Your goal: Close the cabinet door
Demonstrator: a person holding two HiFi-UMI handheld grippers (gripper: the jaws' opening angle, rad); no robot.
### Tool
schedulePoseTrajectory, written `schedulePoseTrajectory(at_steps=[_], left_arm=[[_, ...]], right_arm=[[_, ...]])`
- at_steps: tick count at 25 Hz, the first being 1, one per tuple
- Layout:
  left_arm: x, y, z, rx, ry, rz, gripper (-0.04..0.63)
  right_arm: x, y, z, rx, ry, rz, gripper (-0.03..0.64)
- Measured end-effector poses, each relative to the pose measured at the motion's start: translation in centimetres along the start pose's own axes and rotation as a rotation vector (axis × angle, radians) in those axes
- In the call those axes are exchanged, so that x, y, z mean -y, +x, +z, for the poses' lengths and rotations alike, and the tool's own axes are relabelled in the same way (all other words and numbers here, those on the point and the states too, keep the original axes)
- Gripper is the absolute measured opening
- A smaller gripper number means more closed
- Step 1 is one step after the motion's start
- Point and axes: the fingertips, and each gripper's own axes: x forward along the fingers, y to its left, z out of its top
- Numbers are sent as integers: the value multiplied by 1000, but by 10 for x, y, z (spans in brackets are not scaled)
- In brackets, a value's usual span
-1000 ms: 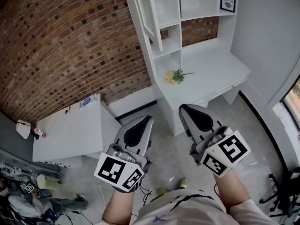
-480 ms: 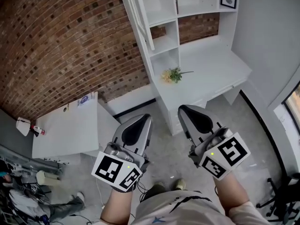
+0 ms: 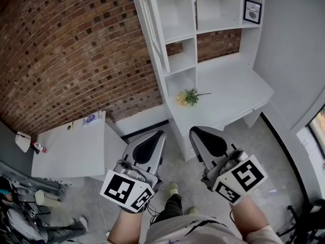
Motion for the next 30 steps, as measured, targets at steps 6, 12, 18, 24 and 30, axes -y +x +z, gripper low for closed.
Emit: schedulePoseTrajectory(at_steps=[6,12,18,24,30], left_arm=[[-31,37,1,29,5,-39,9],[-79,80,0,35,20,-87,9],[-140,126,30,82,95,-135,9],[-178,157,80,179,165,-224,9],[-203,182,130,290,207,-260,9]], right_arm=[[20,41,-6,-10,-23,3,18],[53,101,-10,-11,-12,-12,18],[78,159,7,21,-28,-30,18],[85,207,34,90,-53,-51,18],[93,228,51,136,-107,-77,19]])
